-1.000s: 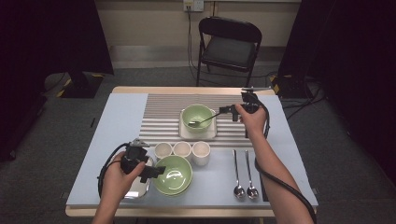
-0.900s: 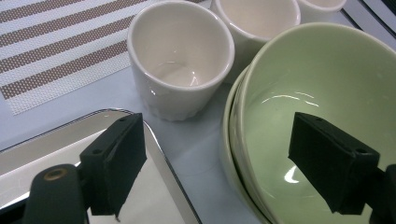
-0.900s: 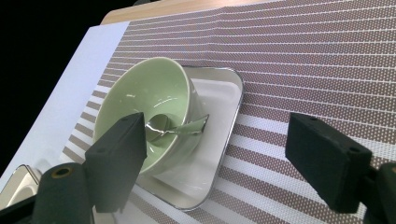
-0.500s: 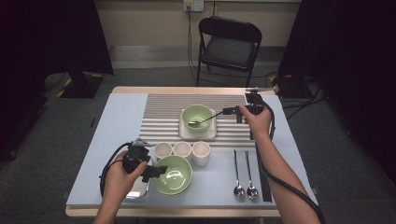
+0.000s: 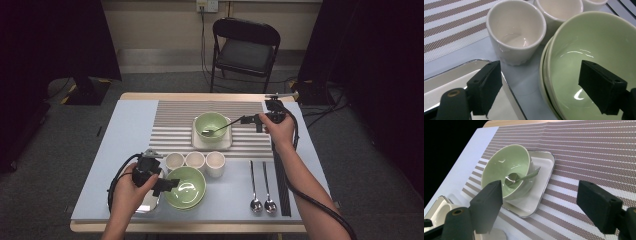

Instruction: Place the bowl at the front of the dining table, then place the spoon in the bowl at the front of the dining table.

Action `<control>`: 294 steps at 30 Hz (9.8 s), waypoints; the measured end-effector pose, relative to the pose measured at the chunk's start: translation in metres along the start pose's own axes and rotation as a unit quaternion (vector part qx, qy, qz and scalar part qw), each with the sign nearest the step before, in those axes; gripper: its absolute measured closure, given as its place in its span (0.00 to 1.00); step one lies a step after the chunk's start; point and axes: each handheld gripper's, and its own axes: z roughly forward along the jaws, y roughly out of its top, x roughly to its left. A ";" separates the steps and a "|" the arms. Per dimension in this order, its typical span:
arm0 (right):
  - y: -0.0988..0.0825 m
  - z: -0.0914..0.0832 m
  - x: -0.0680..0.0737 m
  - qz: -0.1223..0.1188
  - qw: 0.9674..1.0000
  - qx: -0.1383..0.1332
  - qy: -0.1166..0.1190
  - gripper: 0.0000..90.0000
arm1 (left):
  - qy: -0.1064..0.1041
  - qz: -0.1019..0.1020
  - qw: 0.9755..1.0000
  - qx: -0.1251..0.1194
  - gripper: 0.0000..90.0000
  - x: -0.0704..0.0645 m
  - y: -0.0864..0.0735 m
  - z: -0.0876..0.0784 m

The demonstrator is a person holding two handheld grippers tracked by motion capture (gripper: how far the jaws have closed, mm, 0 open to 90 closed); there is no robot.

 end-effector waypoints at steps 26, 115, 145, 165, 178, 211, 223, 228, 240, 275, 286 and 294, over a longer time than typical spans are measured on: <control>-0.016 -0.024 -0.008 -0.012 1.000 0.003 0.002 0.23 | -0.002 0.005 1.000 0.000 0.20 -0.007 0.003 0.003; -0.080 -0.066 -0.066 -0.010 0.999 0.011 -0.028 0.24 | -0.025 0.021 0.999 -0.004 0.21 -0.024 0.025 0.011; -0.109 -0.062 -0.091 -0.014 0.996 0.046 -0.076 0.36 | -0.025 0.016 1.000 -0.008 0.21 -0.023 0.023 0.012; -0.118 -0.062 -0.101 -0.023 0.990 0.065 -0.124 0.41 | -0.025 0.020 0.999 -0.003 0.21 -0.022 0.024 0.012; -0.119 -0.060 -0.098 -0.035 0.986 0.070 -0.147 0.46 | -0.025 0.019 0.999 -0.007 0.21 -0.022 0.024 0.009; -0.120 -0.058 -0.093 -0.044 0.981 0.072 -0.174 0.52 | -0.024 0.019 0.999 -0.011 0.21 -0.025 0.024 0.009; -0.121 -0.055 -0.089 -0.052 0.980 0.072 -0.180 0.46 | -0.025 0.022 0.999 -0.010 0.21 -0.025 0.024 0.009; -0.121 -0.055 -0.090 -0.051 0.980 0.073 -0.180 0.47 | -0.025 0.022 0.999 -0.010 0.21 -0.025 0.023 0.009; -0.119 -0.056 -0.092 -0.046 0.980 0.075 -0.177 0.50 | -0.024 0.021 0.999 -0.014 0.21 -0.025 0.023 0.007; -0.118 -0.054 -0.088 -0.039 0.978 0.082 -0.187 0.48 | -0.021 0.022 0.999 -0.014 0.21 -0.024 0.023 0.006; -0.119 -0.051 -0.084 -0.058 0.973 0.086 -0.205 0.48 | -0.023 0.025 0.999 -0.012 0.21 -0.025 0.025 0.008; -0.120 -0.050 -0.082 -0.072 0.969 0.087 -0.221 0.54 | -0.020 0.022 0.999 -0.015 0.21 -0.024 0.024 0.006</control>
